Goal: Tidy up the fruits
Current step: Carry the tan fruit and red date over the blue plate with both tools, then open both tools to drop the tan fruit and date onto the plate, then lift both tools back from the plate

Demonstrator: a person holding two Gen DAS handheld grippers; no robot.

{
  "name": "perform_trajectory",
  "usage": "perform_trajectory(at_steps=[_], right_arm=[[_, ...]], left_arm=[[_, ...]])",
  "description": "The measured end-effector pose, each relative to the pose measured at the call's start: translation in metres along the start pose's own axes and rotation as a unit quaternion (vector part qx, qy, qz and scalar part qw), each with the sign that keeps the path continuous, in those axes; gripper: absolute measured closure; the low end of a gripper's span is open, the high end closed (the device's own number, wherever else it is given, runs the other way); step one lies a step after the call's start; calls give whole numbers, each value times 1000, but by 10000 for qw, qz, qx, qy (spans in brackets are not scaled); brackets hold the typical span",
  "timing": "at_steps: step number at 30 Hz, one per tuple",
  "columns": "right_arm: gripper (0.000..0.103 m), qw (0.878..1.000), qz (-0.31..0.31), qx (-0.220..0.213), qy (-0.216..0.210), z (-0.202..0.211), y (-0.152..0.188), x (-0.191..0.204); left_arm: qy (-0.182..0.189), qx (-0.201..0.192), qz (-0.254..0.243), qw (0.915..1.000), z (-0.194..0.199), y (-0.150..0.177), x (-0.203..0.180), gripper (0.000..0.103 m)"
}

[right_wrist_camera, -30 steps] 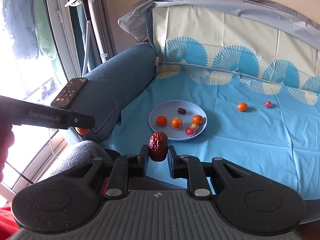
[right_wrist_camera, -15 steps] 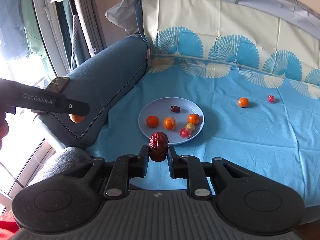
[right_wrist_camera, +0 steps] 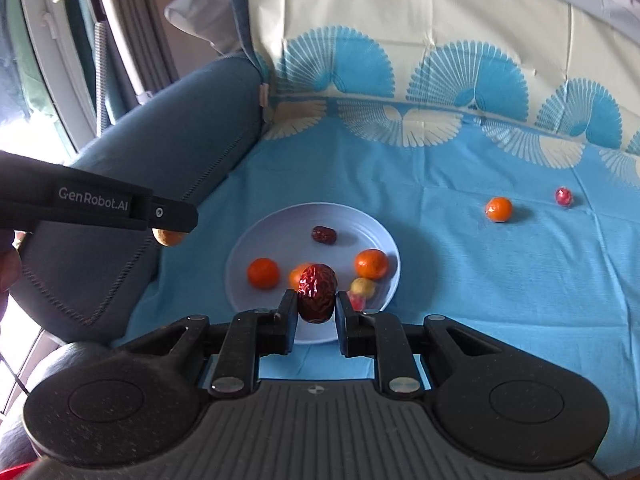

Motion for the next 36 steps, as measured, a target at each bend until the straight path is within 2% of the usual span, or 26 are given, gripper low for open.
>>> perform_trajectory(at_steps=[8, 12, 14, 15, 16, 18, 19, 20, 22, 29, 32, 36], right_arm=[[82, 9995, -10, 291, 75, -69, -2, -14], [82, 9990, 7, 422, 119, -94, 1, -16], [82, 9989, 2, 450, 137, -104, -1, -16], [82, 9988, 1, 462, 136, -107, -2, -16], [79, 9988, -10, 464, 140, -109, -3, -17], [55, 9990, -44, 424, 136, -108, -7, -17], [32, 9991, -26, 406, 129, -105, -8, -17], [17, 9991, 5, 386, 164, -100, -9, -17], [10, 9991, 93, 332, 239, -84, -6, -15], [5, 9976, 81, 650, 244, -16, 31, -6], [4, 9980, -56, 567, 278, 18, 39, 2], [3, 9994, -99, 231, 246, 62, 43, 17]], left_arm=[[11, 373, -158, 9992, -84, -7, 3, 76], [-76, 459, -266, 9986, -111, -7, 5, 76], [-37, 463, -307, 9984, -117, -9, 5, 72], [-21, 429, -318, 9986, -118, -10, 6, 52], [-27, 362, -324, 9988, -116, -12, 7, 22], [-161, 46, -264, 9995, -104, -14, 11, 1], [-188, -97, -244, 9995, -95, -13, 12, 0], [-168, -119, -270, 9994, -87, -10, 12, 0], [-214, 72, -331, 9992, -74, 0, 12, 0], [-580, 458, -161, 9971, -8, 59, 17, 0], [-779, 517, 8, 9956, 24, 81, 19, 0], [-860, 488, 92, 9951, 55, 101, 17, 0]])
Point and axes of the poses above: each gripper's, at about its wrist camera, not at the fingertips, and z roughly against the way its jaws point, x to its left, y to its underside, the point moved 5 cm from there along -z, roughly the way its jaws point, and after that the axes turned 4 degrees about -z, right-handed, at the moved point
